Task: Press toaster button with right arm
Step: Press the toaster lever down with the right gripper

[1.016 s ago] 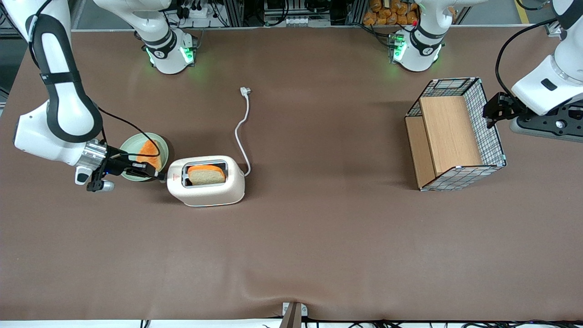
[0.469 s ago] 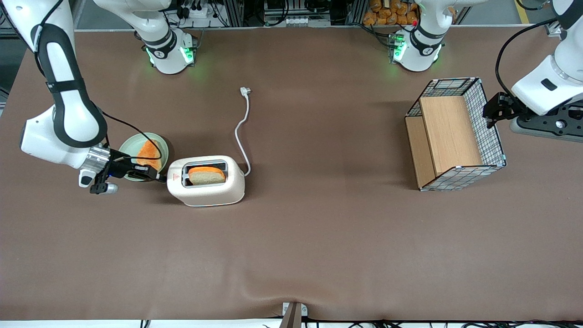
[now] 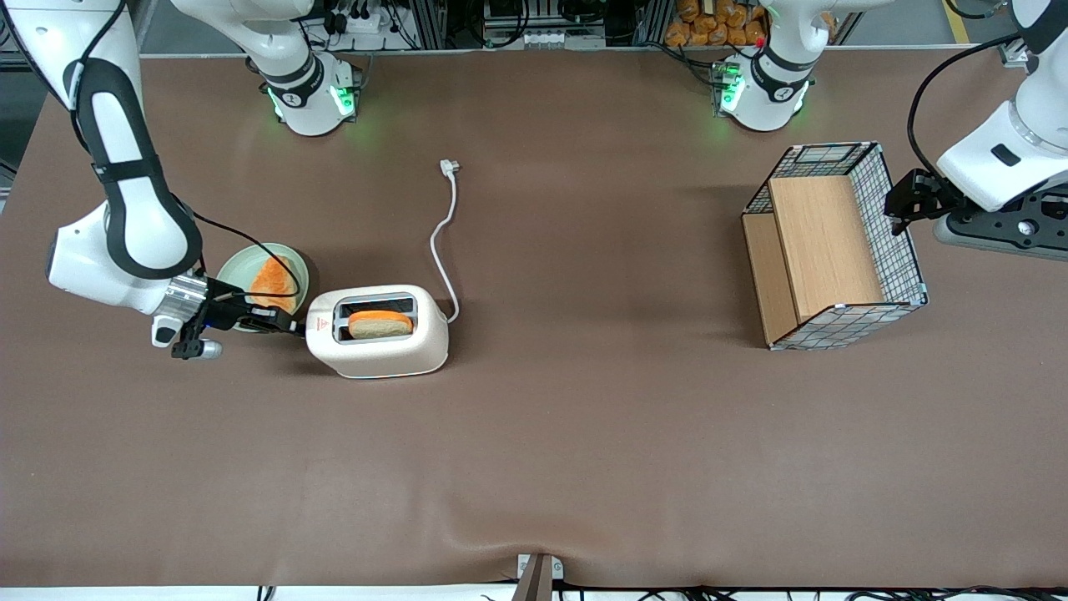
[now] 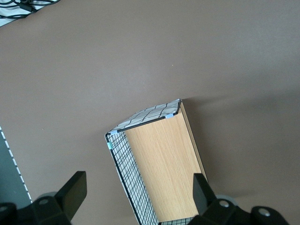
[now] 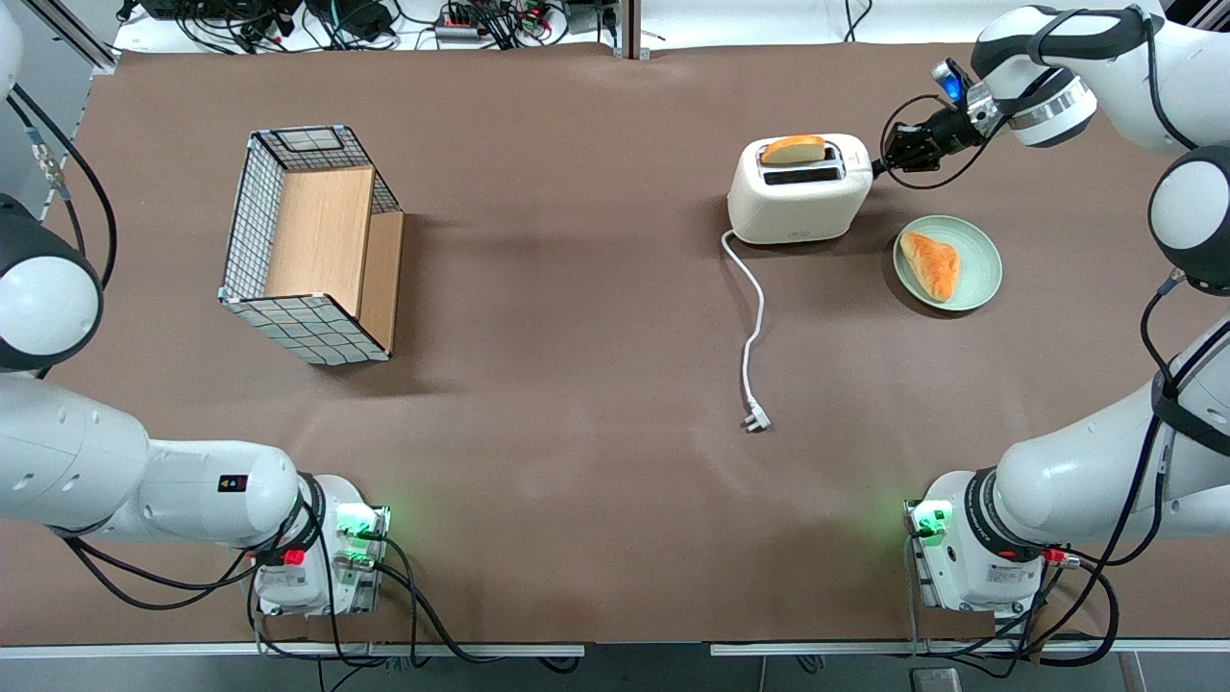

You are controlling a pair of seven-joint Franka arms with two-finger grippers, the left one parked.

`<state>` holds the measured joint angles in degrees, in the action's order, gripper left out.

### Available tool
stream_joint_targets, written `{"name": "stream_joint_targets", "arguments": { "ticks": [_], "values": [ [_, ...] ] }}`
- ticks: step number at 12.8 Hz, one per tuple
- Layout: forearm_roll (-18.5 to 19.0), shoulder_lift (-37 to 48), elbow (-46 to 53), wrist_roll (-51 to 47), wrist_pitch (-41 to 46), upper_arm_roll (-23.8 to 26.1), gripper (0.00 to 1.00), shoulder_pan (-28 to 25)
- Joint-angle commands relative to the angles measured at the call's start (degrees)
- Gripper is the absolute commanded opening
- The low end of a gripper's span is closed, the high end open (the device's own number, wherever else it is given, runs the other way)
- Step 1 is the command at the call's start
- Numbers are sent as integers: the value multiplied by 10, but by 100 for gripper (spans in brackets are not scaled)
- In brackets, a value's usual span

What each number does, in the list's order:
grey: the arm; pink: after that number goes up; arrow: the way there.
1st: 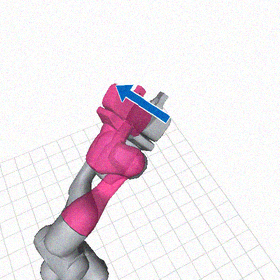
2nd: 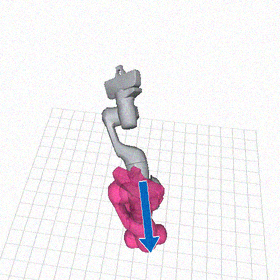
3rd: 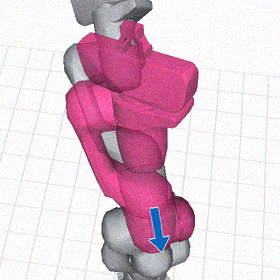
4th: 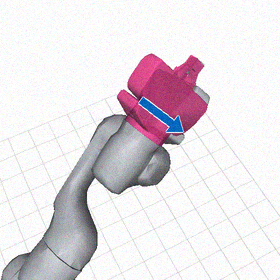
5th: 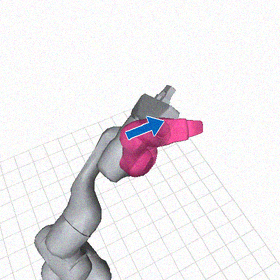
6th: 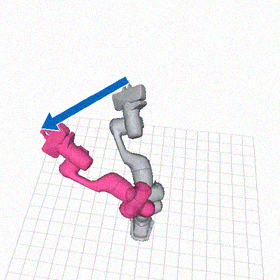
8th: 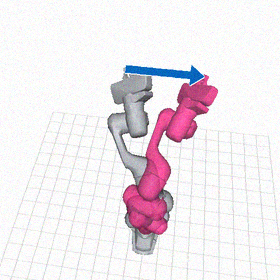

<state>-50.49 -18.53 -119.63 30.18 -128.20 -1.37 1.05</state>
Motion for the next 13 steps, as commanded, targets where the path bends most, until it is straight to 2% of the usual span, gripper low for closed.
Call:
{"name": "stream_joint_targets", "arguments": {
  "ticks": [1, 13],
  "values": [
    [-15, -21, 2, 35, -13, 6, 0, 8],
    [-20, -46, 1, 60, -35, 6, 0, 7]
  ]
}}
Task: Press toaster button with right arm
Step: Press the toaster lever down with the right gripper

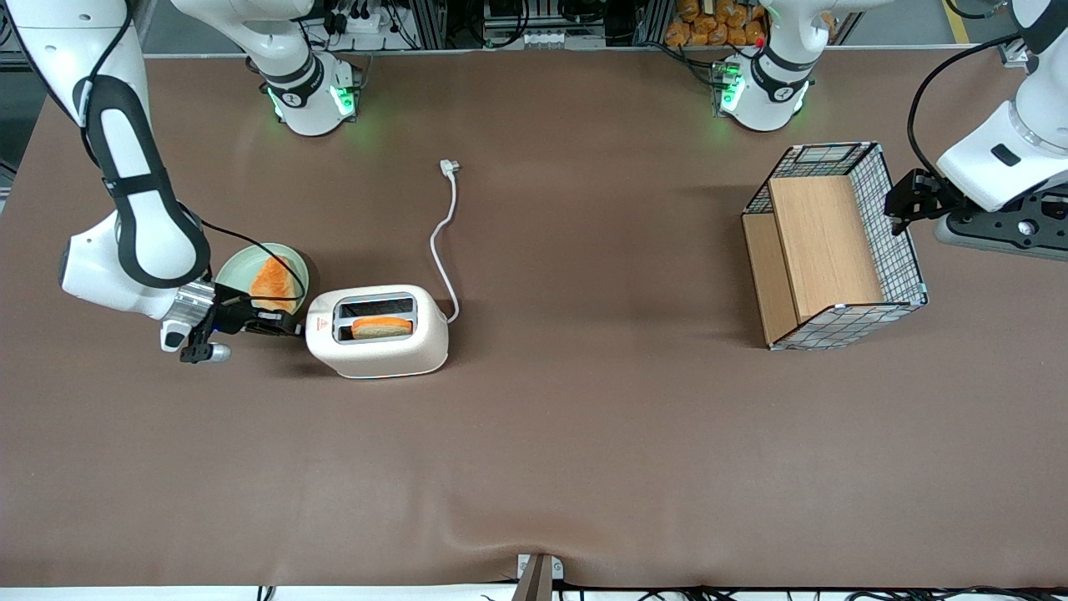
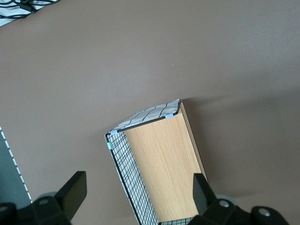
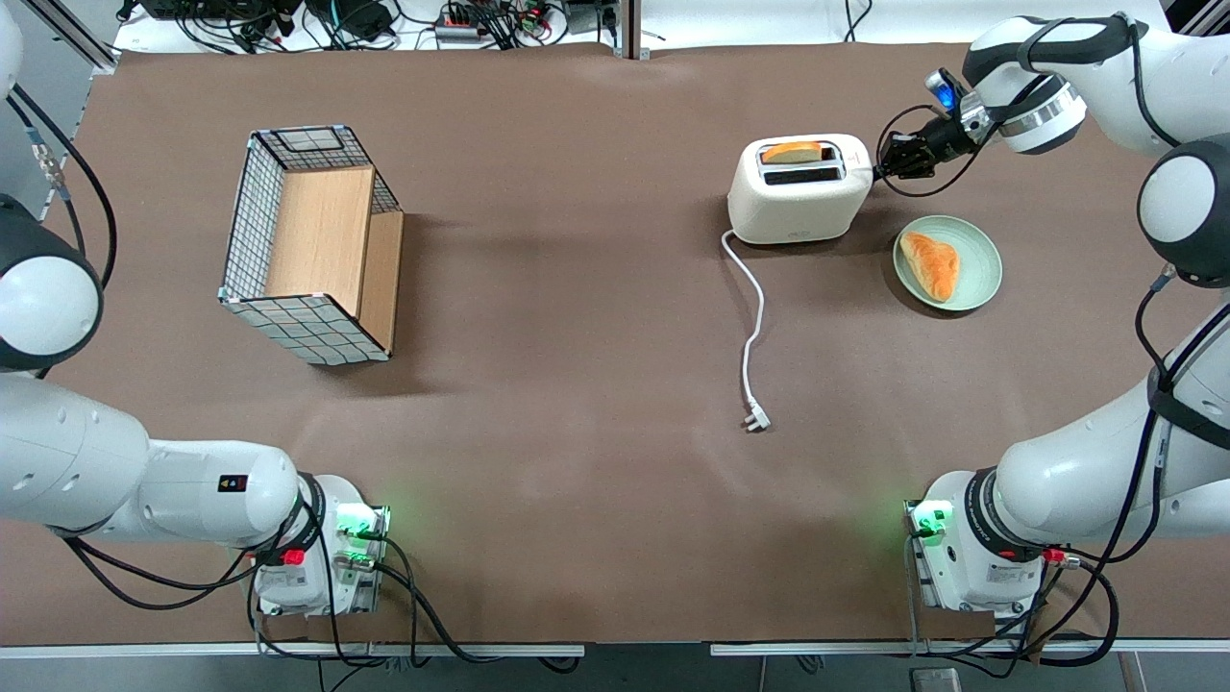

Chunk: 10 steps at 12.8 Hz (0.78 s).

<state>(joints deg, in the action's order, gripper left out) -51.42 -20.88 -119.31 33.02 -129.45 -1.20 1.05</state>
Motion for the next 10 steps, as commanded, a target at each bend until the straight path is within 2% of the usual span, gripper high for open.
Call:
{"name": "stream_joint_targets", "arguments": {
  "ticks": [1, 10],
  "values": [
    [-11, -24, -2, 34, -22, 4, 0, 7],
    [-15, -50, -1, 47, -48, 5, 0, 5]
  ]
}}
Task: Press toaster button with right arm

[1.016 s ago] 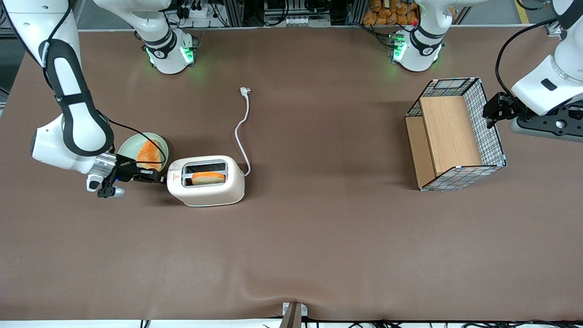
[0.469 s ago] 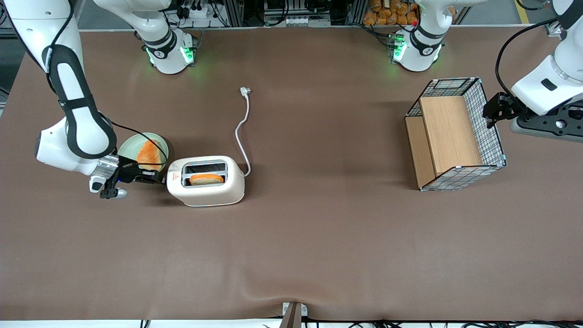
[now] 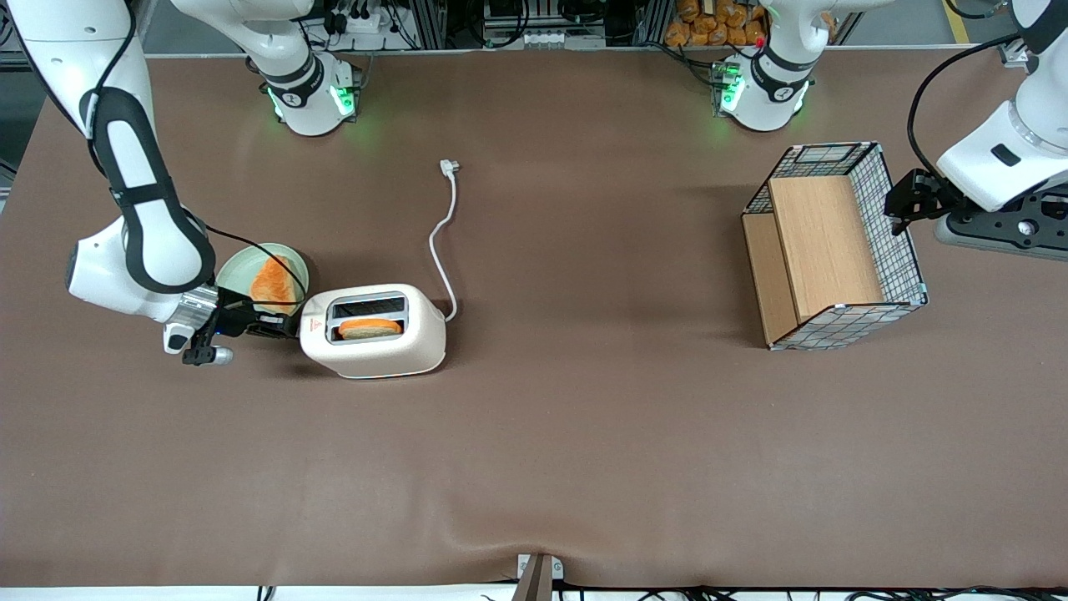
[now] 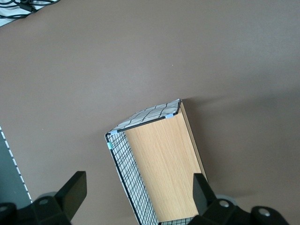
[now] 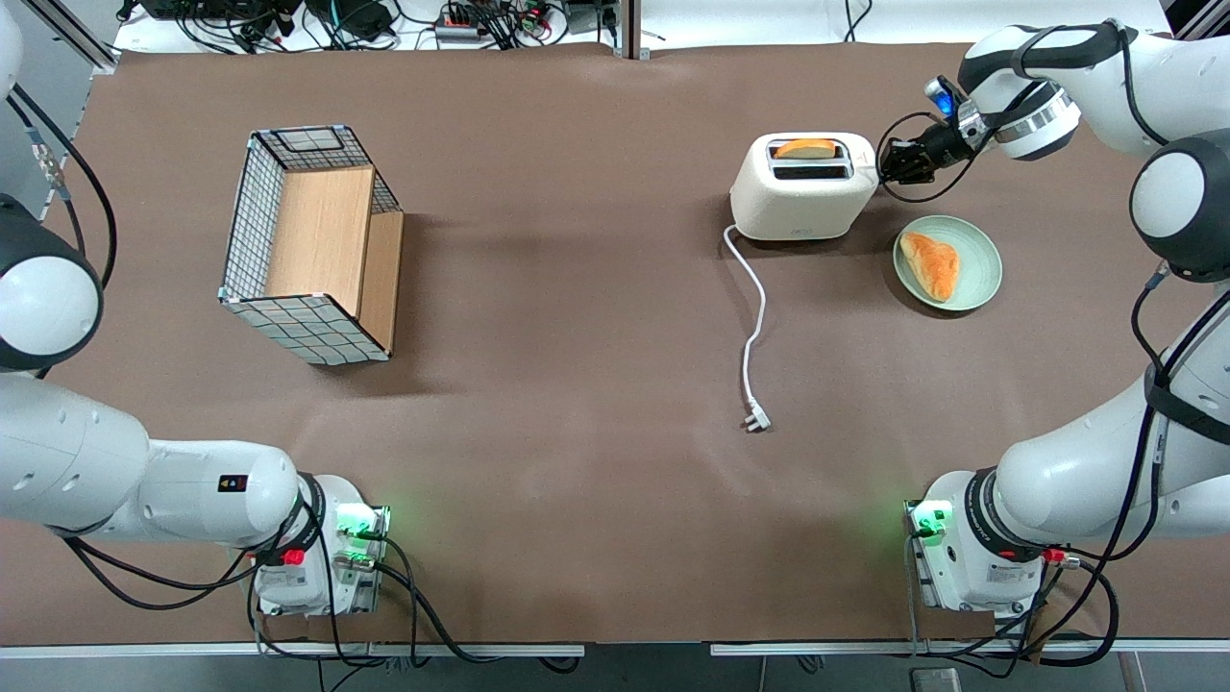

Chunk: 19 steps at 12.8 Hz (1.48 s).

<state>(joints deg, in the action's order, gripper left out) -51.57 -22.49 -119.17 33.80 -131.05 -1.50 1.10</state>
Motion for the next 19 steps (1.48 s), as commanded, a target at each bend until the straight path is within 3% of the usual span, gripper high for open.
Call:
{"name": "stream_joint_targets", "arguments": {
  "ticks": [1, 10, 14, 17, 19],
  "values": [
    [-14, -34, -3, 39, -34, 8, 0, 5],
    [-15, -34, 6, 30, -27, 9, 0, 5],
    [-13, -33, 33, -52, -8, 30, 0, 8],
    [-13, -30, 44, -55, -4, 30, 0, 8],
    [-12, -21, 63, -74, 26, 29, 13, 8]
  ]
}}
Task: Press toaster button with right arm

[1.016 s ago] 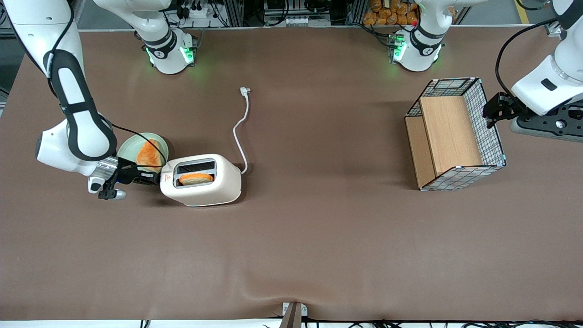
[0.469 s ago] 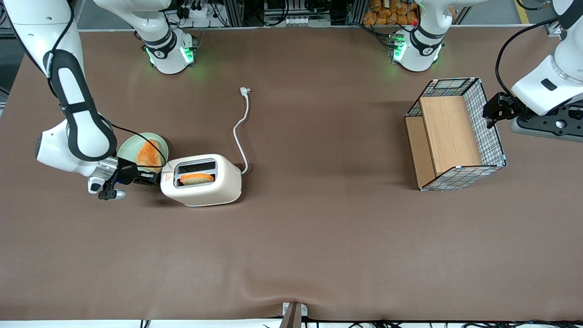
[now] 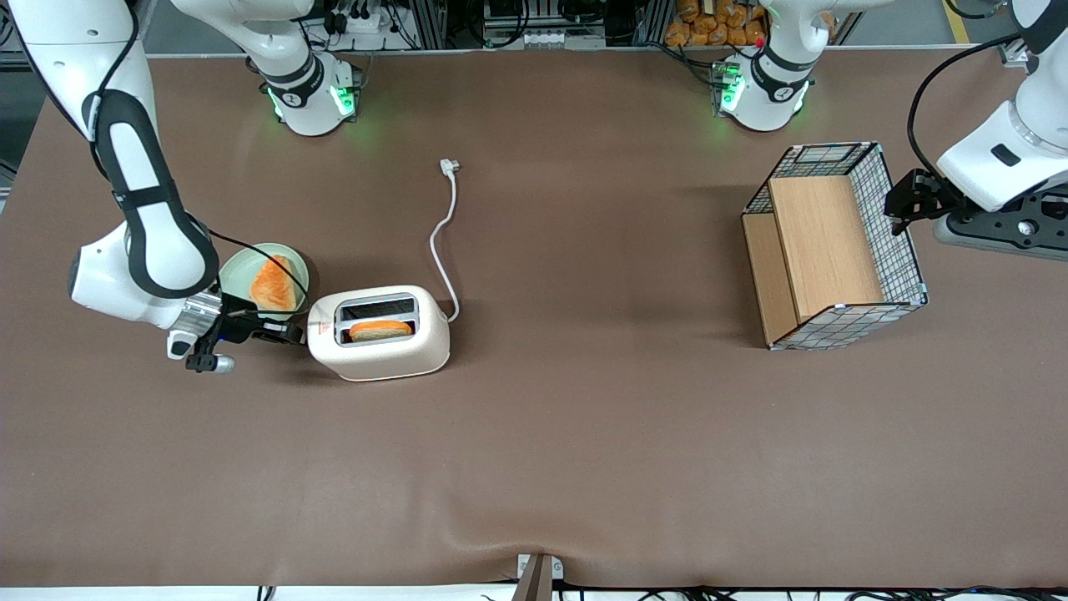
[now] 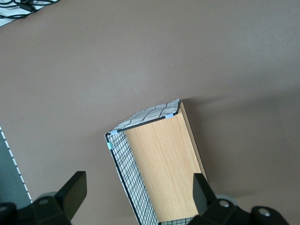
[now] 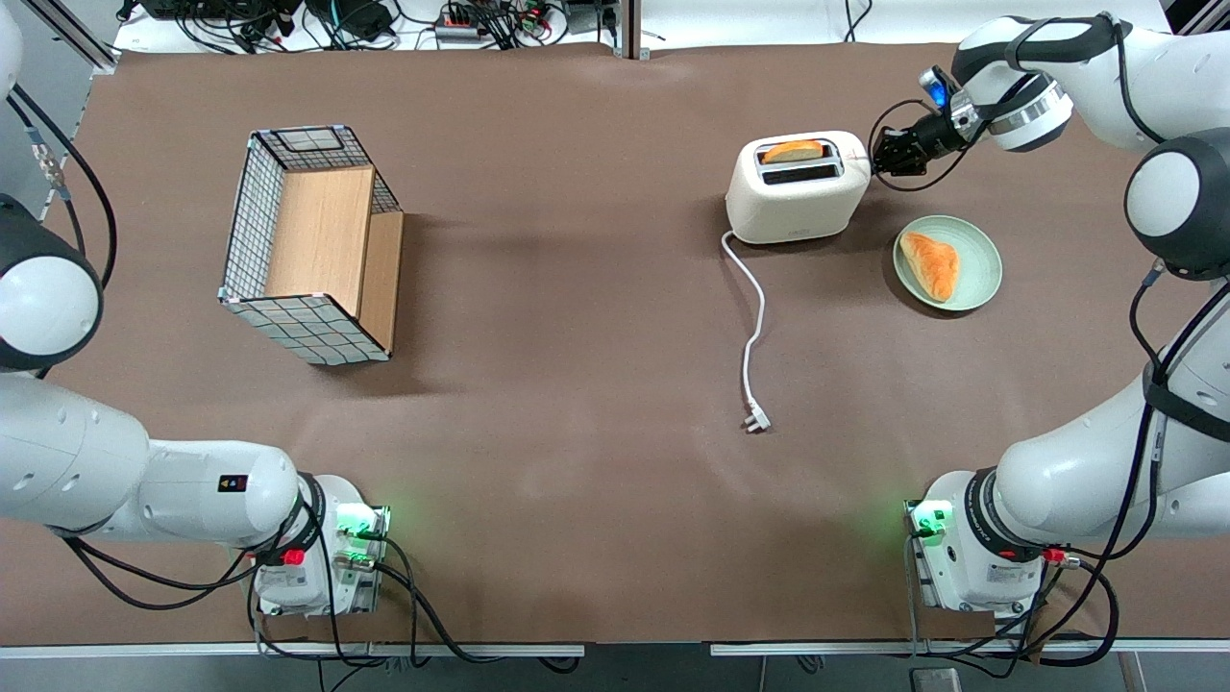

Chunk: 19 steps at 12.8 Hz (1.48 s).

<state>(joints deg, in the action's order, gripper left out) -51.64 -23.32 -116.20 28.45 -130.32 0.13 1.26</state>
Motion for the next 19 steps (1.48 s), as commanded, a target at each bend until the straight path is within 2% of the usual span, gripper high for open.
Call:
{"name": "stream_joint_targets", "arguments": {
  "ticks": [1, 2, 3, 4, 7, 11, 13, 14, 15, 17, 19],
  "values": [
    [-5, -10, 53, -45, 57, 11, 31, 8],
    [7, -6, 68, -75, 88, 8, 47, 10],
    [32, 1, 82, -101, 109, 8, 57, 16],
    [62, 9, 92, -123, 127, 7, 62, 20],
    [148, 22, 137, -153, 203, -5, 64, 29],
    [244, 49, 212, -154, 309, -26, 67, 29],
    [314, 78, 236, -163, 326, -24, 69, 26],
    [354, 99, 237, -187, 327, -18, 78, 23],
    [393, 121, 237, -210, 334, -5, 79, 23],
    [449, 155, 264, -223, 381, 5, 100, 20],
    [471, 182, 291, -223, 430, -2, 100, 11]
  ]
}}
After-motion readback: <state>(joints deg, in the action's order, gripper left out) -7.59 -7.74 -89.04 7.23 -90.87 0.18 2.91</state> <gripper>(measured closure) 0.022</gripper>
